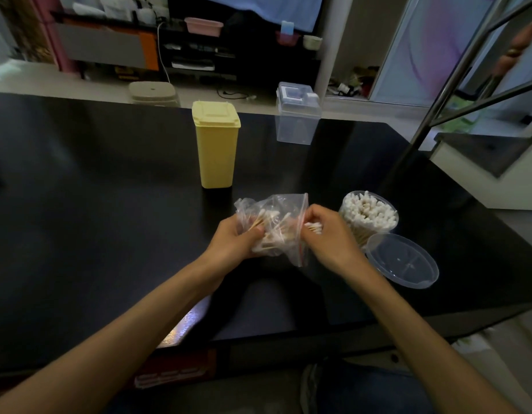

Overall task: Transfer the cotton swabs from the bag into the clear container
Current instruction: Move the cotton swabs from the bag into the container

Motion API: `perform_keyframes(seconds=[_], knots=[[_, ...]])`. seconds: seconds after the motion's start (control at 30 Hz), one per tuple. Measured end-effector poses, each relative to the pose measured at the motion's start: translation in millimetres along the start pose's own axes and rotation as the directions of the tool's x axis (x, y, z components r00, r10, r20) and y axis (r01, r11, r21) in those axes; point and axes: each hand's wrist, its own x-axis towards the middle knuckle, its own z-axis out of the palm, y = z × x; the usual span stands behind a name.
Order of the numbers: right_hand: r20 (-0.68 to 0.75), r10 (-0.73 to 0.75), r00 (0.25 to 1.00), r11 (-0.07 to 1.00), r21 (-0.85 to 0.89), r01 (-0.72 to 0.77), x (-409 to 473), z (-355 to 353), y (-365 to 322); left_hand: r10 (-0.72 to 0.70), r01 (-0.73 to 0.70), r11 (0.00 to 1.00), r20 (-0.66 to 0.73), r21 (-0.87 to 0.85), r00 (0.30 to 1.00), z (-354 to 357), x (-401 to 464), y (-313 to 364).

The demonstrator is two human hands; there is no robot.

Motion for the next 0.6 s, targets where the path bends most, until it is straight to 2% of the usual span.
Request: perform_keyframes(seconds=[0.1,0.27,0.4,0.6], knots=[[-0.023,0.008,1.000,1.000,-0.019,-0.009,1.9,-5.0,1.1,-0.033,0.034,0.999,0.027,-0.025,0.999,-0.1,0.3,1.9],[0.093,-0.016,0.996,0.997,0.081,0.008,-3.3,0.3,-3.1,-0.124,0.128,0.985,0.039,-0.113,0.991,2.5,3.3,2.3],[0.167,-0.025,0.986,0.998,0.057,0.016,-4.9,1.7,-4.9,-0.179,0.190,0.969,0.084,-0.158,0.980,4.1,5.0,3.3],[0.309,0.089,0.947,0.993,0.043,-0.107,3.3,-8.8,-10.0,-0.266,0.286,0.947,0.138,-0.150,0.954,0.7,3.0,-0.2]])
